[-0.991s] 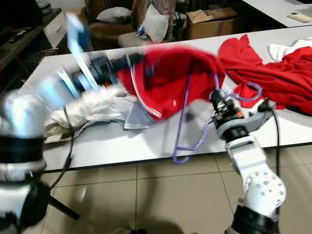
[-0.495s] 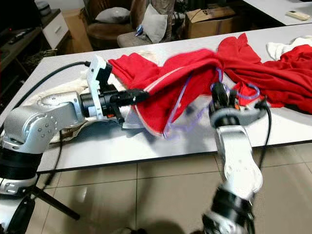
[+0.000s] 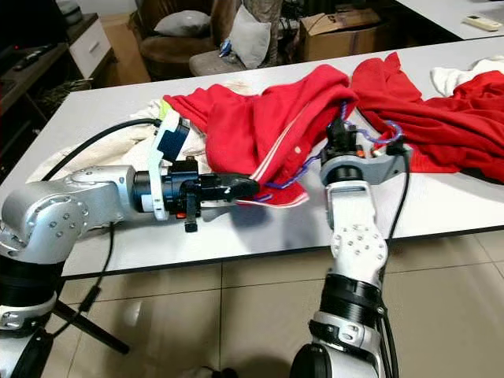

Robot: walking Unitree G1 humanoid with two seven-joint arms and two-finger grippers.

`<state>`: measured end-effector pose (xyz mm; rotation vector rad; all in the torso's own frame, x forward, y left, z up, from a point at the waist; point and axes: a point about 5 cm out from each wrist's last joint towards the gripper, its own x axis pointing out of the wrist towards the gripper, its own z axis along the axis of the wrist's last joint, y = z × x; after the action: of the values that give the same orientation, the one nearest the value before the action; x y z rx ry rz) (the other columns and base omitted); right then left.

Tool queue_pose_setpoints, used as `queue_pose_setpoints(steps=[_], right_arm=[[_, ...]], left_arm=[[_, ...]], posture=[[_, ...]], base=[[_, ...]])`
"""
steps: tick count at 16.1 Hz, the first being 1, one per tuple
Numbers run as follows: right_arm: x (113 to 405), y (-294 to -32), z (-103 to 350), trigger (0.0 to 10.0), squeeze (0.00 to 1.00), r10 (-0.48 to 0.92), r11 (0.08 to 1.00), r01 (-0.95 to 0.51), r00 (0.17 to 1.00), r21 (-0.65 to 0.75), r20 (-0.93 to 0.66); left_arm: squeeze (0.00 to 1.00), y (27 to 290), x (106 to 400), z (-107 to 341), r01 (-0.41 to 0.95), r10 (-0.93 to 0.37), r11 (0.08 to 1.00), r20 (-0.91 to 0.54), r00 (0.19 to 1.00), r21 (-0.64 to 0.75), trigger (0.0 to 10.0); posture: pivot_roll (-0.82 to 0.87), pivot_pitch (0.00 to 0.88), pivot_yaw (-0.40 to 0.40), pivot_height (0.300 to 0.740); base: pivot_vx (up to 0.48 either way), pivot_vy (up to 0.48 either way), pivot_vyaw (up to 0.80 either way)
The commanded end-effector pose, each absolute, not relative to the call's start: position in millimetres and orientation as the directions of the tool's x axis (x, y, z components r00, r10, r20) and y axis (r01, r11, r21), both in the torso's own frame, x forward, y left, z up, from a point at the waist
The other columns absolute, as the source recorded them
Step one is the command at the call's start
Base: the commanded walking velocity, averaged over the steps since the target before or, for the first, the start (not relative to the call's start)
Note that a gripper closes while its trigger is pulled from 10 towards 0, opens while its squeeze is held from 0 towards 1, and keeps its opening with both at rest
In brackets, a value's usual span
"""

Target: Hang hanger

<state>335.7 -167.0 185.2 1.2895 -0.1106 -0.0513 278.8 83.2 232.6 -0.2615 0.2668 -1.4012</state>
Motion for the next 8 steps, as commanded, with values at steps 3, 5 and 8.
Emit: queue_pose_setpoints(steps=[3,5,8], right_arm=[[345,-159,200,10.0,0.00,-0.153,0.324,-0.053,0.982,0.944,0.108],[346,-155,203,10.0,0.00,-0.157,0.293,-0.072,0.980,0.954,0.122],[346,-132,204,10.0,0.00,-0.079,0.276,-0.100,0.989,0.956,0.126]], left_arm=[[0.00,73,265,258,0.921,-0.986,-0.056,0.169,0.010,-0.385,0.0],[0.00,67,263,261,0.912,-0.980,-0.089,0.198,-0.009,-0.400,0.0],[0.00,37,277,268,0.892,-0.952,-0.009,0.278,0.131,-0.452,0.0]], posture=[[-0.15,0.000,0.164,0.740],[-0.15,0.000,0.164,0.740],[-0.15,0.000,0.167,0.740]], base=[[0.000,0.000,0.00],[0.000,0.000,0.00],[0.000,0.000,0.00]])
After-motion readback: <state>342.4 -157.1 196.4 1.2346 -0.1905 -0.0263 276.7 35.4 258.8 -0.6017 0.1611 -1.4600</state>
